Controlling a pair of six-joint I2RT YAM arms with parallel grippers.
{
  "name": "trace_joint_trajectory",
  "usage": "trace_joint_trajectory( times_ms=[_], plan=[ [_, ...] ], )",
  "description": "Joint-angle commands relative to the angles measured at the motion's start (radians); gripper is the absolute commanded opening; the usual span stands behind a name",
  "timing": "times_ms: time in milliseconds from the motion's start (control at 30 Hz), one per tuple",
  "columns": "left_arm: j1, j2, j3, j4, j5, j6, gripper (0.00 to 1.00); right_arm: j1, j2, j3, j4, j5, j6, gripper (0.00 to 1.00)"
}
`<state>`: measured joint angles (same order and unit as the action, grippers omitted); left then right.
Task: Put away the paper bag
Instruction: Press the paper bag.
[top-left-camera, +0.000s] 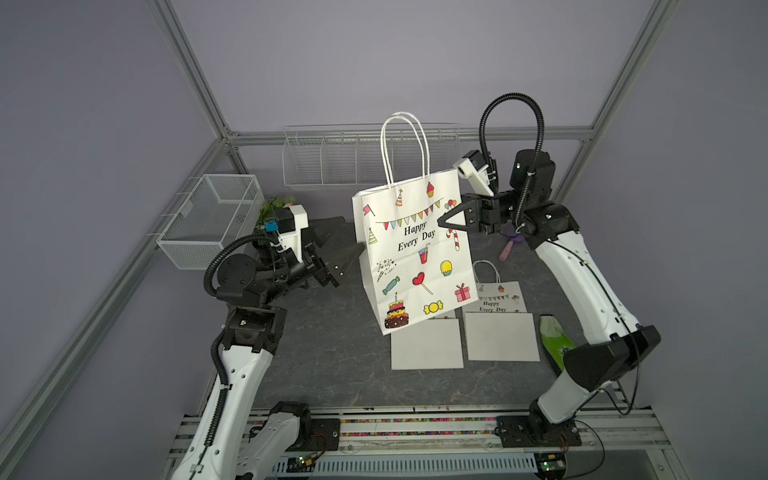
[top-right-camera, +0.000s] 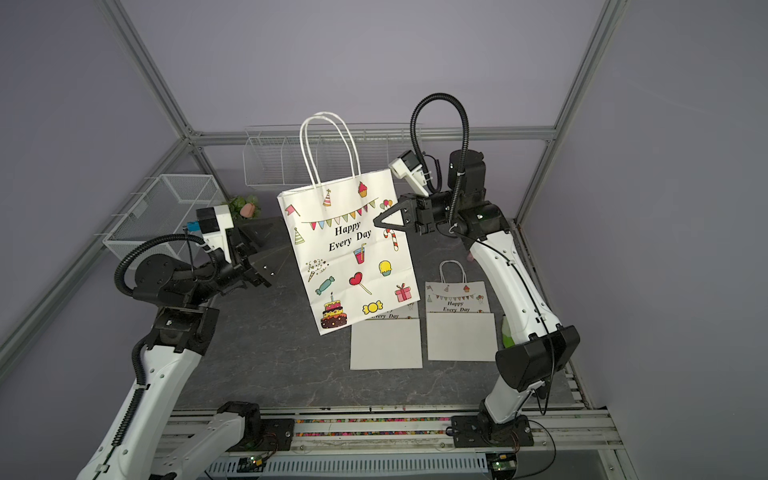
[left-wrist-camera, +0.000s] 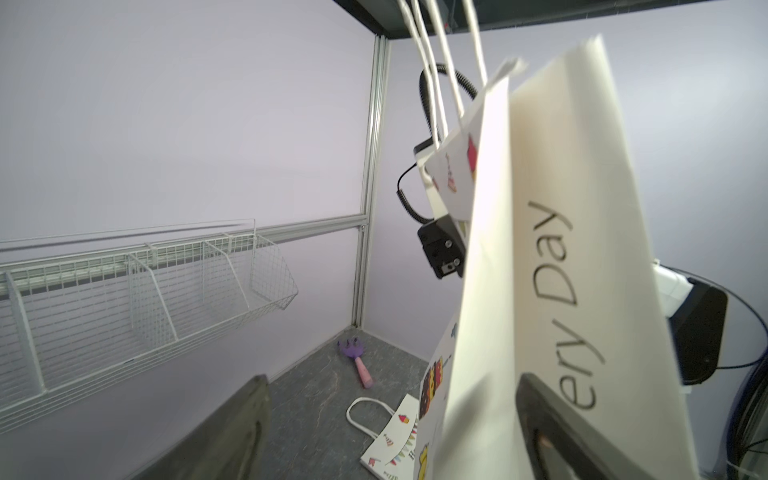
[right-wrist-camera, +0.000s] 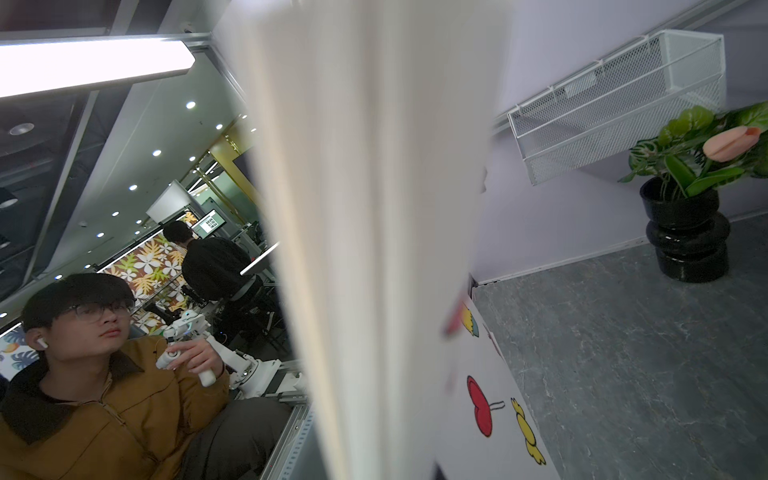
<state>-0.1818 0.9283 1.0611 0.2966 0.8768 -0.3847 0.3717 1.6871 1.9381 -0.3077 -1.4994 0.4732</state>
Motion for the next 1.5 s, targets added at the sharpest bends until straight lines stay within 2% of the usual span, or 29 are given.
trace_joint_trajectory(
  times_ms=[0, 100, 233, 433, 667, 733, 833, 900, 1000, 1067, 1167, 1367, 1467],
  plan=[
    [-0.011, 0.004, 0.032, 0.068, -0.046, -0.061, 0.68, 0.017, -0.035, -0.062, 0.043, -0.065, 0.038, 0.07],
    [-0.010, -0.009, 0.034, 0.074, -0.059, -0.064, 0.51, 0.019, -0.061, -0.120, 0.079, -0.057, 0.056, 0.07],
    [-0.010, -0.023, 0.034, 0.073, -0.079, -0.058, 0.36, 0.019, -0.081, -0.166, 0.103, -0.046, 0.071, 0.07],
    [-0.010, -0.009, 0.028, 0.132, -0.079, -0.101, 0.25, 0.021, -0.093, -0.210, 0.117, -0.045, 0.071, 0.07],
    [-0.012, 0.028, 0.025, 0.234, -0.028, -0.180, 0.28, 0.024, -0.109, -0.247, 0.139, -0.043, 0.070, 0.07],
    [-0.018, 0.036, 0.026, 0.251, -0.006, -0.193, 0.33, 0.024, -0.111, -0.251, 0.140, -0.039, 0.071, 0.07],
    [-0.031, 0.056, 0.041, 0.248, 0.037, -0.194, 0.48, 0.024, -0.109, -0.248, 0.140, -0.033, 0.072, 0.07],
    [-0.036, 0.065, 0.046, 0.245, 0.044, -0.197, 0.51, 0.025, -0.111, -0.246, 0.140, -0.030, 0.073, 0.07],
    [-0.043, 0.070, 0.049, 0.247, 0.069, -0.197, 0.63, 0.026, -0.115, -0.248, 0.140, -0.029, 0.072, 0.07],
    [-0.044, 0.066, 0.050, 0.242, 0.069, -0.190, 0.61, 0.024, -0.114, -0.247, 0.140, -0.029, 0.073, 0.07],
    [-0.045, 0.059, 0.050, 0.228, 0.051, -0.174, 0.48, 0.026, -0.116, -0.250, 0.140, -0.028, 0.073, 0.07],
    [-0.044, 0.047, 0.046, 0.251, 0.031, -0.183, 0.30, 0.025, -0.117, -0.268, 0.140, -0.023, 0.069, 0.07],
    [-0.044, 0.054, 0.045, 0.271, 0.027, -0.199, 0.29, 0.025, -0.113, -0.277, 0.139, -0.017, 0.064, 0.07]
  ],
)
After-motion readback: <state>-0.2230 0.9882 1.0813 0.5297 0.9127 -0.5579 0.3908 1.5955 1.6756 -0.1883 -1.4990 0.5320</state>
